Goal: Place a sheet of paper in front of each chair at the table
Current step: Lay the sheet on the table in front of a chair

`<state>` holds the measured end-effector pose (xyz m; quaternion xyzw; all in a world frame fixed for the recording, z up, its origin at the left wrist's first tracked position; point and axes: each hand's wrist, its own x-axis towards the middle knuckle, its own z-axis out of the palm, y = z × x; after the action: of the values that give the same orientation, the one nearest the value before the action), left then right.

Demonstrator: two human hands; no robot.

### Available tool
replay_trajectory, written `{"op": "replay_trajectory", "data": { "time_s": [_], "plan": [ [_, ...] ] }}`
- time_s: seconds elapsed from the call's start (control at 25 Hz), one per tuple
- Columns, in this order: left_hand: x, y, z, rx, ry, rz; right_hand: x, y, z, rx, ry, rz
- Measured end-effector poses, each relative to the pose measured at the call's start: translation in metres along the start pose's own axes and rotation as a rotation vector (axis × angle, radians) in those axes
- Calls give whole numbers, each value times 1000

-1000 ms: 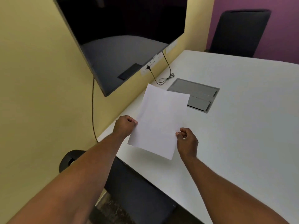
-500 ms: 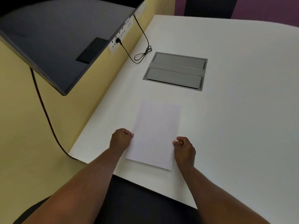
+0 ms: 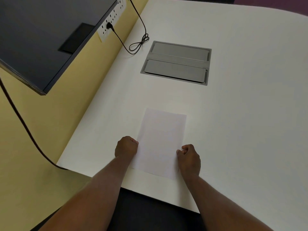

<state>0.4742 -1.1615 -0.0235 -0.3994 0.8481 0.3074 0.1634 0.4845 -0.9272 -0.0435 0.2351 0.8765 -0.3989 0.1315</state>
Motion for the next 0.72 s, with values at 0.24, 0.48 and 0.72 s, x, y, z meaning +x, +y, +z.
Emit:
{"op": "replay_trajectory", "data": {
  "time_s": [0.24, 0.48, 0.72],
  "plan": [
    [2, -2, 3, 22, 20, -42, 4, 3, 6, -18, 5, 1],
    [-7, -1, -5, 13, 24, -7, 2, 1, -6, 11, -28, 8],
    [-30, 10, -27, 19, 38, 78, -18, -7, -30, -56, -1, -208]
  ]
}}
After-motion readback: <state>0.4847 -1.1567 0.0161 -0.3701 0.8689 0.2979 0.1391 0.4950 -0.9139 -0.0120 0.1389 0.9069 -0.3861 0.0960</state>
